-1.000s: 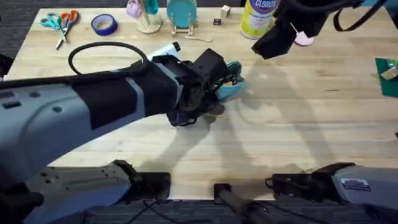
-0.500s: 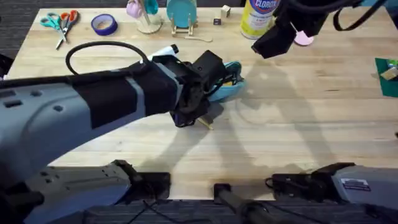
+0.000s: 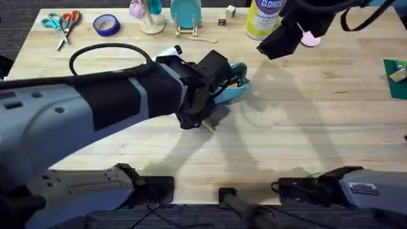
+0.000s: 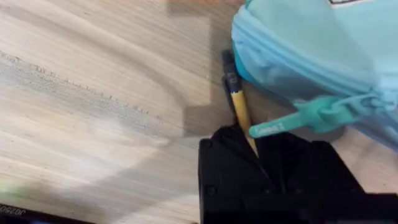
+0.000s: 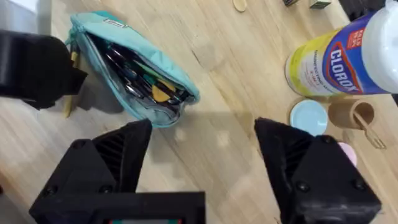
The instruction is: Unzip the bag, pick up the pens from the table one at a time and place them inside, then zip the bag closed.
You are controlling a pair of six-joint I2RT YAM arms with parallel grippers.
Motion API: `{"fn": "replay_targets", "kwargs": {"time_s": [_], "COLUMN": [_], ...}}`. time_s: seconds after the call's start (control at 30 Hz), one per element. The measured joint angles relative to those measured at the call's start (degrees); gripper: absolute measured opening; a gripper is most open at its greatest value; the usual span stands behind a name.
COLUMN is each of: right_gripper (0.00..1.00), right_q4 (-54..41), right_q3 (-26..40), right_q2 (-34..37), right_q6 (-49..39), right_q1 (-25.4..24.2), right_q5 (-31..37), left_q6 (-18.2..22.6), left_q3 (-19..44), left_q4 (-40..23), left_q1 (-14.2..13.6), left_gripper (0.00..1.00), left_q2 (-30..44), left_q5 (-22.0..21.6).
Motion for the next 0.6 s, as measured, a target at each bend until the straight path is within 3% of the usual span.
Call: {"fn": "replay_targets", "kwargs": {"time_s": [0.3,0.6], "right_gripper": [0.998,0.998], "right_q4": [0.0,0.0], "right_q3": [0.0,0.0], "right_q2": [0.0,0.0], "right_q6": [0.0,0.0], "right_q1": [0.0,0.0], "right_q5": [0.0,0.0], "left_q6": [-1.8,-2.9], "left_q3": [-1.4,-2.6], "left_q4": [-2.9,-5.2], "left_q1": [-0.1,-0.4], "left_gripper": [0.043,0.043], "left_q2": [-3.0,-18.3], "left_q5": [1.5,0.7]}}
